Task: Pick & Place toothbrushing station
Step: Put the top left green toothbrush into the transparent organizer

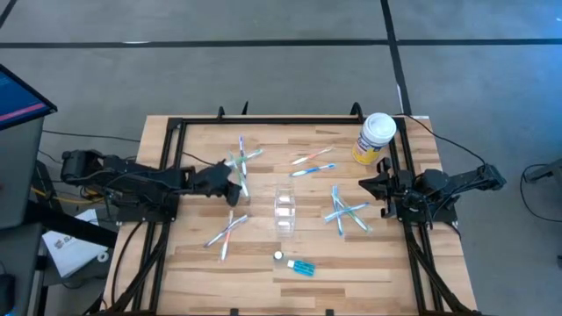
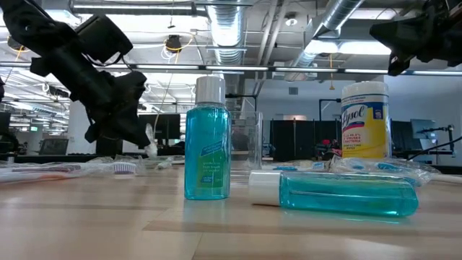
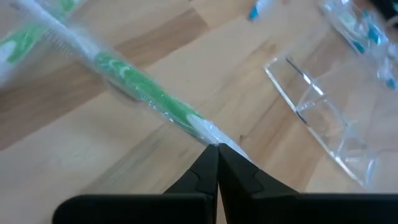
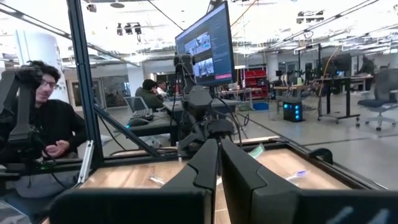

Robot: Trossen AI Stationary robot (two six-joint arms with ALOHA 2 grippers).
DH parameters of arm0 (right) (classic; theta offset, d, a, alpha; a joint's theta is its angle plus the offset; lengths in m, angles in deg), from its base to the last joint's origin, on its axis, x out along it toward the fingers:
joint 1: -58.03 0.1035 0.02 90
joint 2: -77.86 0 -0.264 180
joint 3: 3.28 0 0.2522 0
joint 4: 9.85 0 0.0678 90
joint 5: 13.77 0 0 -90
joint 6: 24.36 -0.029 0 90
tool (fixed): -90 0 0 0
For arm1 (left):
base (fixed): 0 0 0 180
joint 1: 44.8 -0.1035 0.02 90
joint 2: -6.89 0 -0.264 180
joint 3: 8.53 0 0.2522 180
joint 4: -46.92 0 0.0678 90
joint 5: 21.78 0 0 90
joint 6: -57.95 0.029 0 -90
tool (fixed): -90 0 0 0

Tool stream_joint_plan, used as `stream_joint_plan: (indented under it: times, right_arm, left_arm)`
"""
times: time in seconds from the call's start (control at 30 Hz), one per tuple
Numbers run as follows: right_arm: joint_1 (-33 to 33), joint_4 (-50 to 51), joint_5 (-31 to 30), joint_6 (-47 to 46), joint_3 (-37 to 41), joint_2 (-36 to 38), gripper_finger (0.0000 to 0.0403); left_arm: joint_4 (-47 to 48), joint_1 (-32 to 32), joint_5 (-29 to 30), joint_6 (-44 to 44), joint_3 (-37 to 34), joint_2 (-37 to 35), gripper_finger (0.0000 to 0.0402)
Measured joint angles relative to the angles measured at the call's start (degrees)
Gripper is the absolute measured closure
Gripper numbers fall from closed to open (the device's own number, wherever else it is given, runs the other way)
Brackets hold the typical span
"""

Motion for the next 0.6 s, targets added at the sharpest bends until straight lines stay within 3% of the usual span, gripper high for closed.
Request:
stream_joint_plan:
  times: [0.33,0.6]
  right_arm:
    - [-0.01,0.15,0.08,-3.9,-0.01,-0.27,0.0391]
    - [-0.02,-6.21,0.78,-3.98,-0.05,-8.22,0.0391]
  left_arm:
    - [-0.4,4.98,4.06,12.41,5.69,-0.94,0.0401]
    - [-0.32,7.94,6.47,22.1,11.95,-0.94,0.0401]
